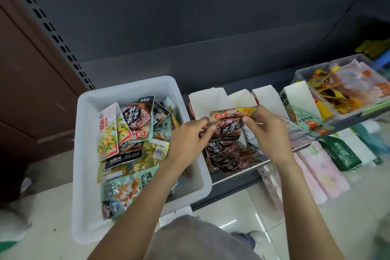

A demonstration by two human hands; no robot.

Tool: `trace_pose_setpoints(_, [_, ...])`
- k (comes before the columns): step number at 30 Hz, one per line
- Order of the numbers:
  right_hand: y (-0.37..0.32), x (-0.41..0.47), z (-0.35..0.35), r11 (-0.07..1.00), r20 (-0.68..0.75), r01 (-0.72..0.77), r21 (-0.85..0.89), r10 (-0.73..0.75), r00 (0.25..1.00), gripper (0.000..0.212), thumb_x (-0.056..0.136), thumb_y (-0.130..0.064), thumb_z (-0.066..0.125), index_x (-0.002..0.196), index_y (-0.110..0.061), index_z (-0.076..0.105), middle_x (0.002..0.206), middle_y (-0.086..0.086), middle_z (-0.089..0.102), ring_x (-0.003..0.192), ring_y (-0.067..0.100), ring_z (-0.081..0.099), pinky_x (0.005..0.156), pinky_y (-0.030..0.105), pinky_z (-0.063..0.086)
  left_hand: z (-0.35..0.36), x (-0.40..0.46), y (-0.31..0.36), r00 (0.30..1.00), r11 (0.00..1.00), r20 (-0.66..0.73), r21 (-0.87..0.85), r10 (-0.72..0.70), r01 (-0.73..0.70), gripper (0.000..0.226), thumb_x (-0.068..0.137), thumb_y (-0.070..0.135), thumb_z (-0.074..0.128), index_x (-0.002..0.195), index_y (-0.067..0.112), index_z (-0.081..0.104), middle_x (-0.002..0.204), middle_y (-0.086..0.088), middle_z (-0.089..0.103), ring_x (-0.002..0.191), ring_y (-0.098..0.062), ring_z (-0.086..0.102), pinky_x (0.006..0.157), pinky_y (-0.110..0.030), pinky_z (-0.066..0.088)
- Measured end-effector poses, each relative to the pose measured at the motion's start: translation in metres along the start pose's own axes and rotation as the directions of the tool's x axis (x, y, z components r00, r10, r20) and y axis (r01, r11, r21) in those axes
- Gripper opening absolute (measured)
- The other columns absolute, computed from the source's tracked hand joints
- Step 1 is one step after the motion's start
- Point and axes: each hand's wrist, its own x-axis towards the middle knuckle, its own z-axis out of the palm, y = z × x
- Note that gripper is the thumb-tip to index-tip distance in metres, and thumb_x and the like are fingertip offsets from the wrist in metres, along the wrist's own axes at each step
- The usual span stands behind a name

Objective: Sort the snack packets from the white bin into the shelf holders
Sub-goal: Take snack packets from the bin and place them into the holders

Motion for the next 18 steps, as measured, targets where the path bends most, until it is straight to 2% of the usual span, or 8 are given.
trace_pose_setpoints(3, [0.006,0.0,0.001,0.985,-0.02,0.097,-0.143,-0.101,0.995,0.003,0.083,-0.013,0.071,0.086,-0.012,0.069,0.086,0.001,0.071,0.08,0.018,0.066,0.067,0.022,0.044,-0.002,0.002,-0.007,0.993,0.984,-0.051,0.151,0.104,-0.095,0.01,0.082,0.027,0.072,0.09,0.022,0.075,0.083,0.007,0.073,0.074,-0.011,0.065,0.076,-0.025,0.037])
trace_pose_setpoints(4, [0.007,-0.001,0.002,0.969,-0.009,0.131,-0.209,-0.136,0.991,0.007,0.079,-0.01,0.074,0.085,-0.013,0.072,0.089,0.002,0.071,0.08,0.021,0.066,0.068,0.024,0.046,-0.002,0.001,-0.008,0.992,0.981,-0.057,0.169,0.109,-0.098,0.012,0.079,0.024,0.074,0.091,0.026,0.075,0.085,0.01,0.073,0.079,-0.01,0.064,0.081,-0.026,0.034])
trace_pose_setpoints(7, [0.013,-0.004,0.005,0.919,0.057,0.159,-0.361,-0.148,0.987,0.014,0.07,-0.005,0.08,0.077,-0.016,0.076,0.094,0.005,0.071,0.084,0.032,0.063,0.074,0.037,0.052,0.0,-0.008,-0.006,0.996,0.982,0.033,0.17,0.081,-0.085,0.019,0.079,0.024,0.073,0.096,0.033,0.073,0.09,0.013,0.072,0.09,-0.011,0.063,0.098,-0.033,0.029])
trace_pose_setpoints(9, [0.016,-0.007,0.007,0.897,0.104,0.142,-0.419,-0.108,0.989,0.018,0.07,-0.003,0.079,0.08,-0.017,0.078,0.1,0.01,0.07,0.092,0.038,0.06,0.08,0.044,0.053,0.003,-0.017,-0.001,0.989,0.981,0.139,0.181,0.043,-0.069,0.022,0.082,0.028,0.069,0.104,0.034,0.071,0.099,0.011,0.071,0.101,-0.013,0.06,0.108,-0.042,0.022])
trace_pose_setpoints(12, [0.014,-0.011,0.006,0.885,0.178,0.125,-0.448,-0.049,0.983,0.03,0.069,0.003,0.074,0.089,-0.018,0.078,0.114,0.013,0.066,0.107,0.042,0.054,0.09,0.049,0.049,0.004,-0.025,0.005,0.971,0.982,0.239,0.182,-0.002,-0.042,0.029,0.083,0.033,0.066,0.113,0.035,0.067,0.111,0.008,0.068,0.117,-0.012,0.05,0.114,-0.047,0.009])
trace_pose_setpoints(14, [0.013,-0.015,0.007,0.885,0.192,0.131,-0.446,-0.048,0.98,0.032,0.067,0.004,0.073,0.089,-0.019,0.077,0.117,0.012,0.065,0.11,0.04,0.053,0.092,0.048,0.047,0.003,-0.028,0.005,0.956,0.985,0.294,0.171,-0.015,-0.037,0.034,0.085,0.04,0.063,0.119,0.034,0.063,0.12,0.01,0.063,0.127,-0.011,0.041,0.115,-0.046,0.006])
trace_pose_setpoints(16, [0.011,-0.02,0.01,0.885,0.207,0.133,-0.447,-0.042,0.977,0.028,0.068,-0.001,0.075,0.087,-0.021,0.077,0.116,0.01,0.065,0.11,0.038,0.053,0.092,0.047,0.046,0.001,-0.03,0.004,0.945,0.989,0.327,0.145,-0.014,-0.036,0.037,0.088,0.043,0.059,0.123,0.032,0.06,0.128,0.011,0.058,0.131,-0.009,0.036,0.115,-0.043,0.012])
trace_pose_setpoints(18, [0.009,-0.025,0.013,0.881,0.229,0.132,-0.455,-0.027,0.973,0.023,0.071,-0.009,0.077,0.09,-0.022,0.076,0.116,0.008,0.065,0.111,0.036,0.054,0.093,0.049,0.046,-0.002,-0.031,0.004,0.952,0.994,0.307,0.097,0.012,-0.044,0.036,0.09,0.041,0.057,0.123,0.029,0.06,0.13,0.009,0.057,0.129,-0.01,0.039,0.113,-0.033,0.018])
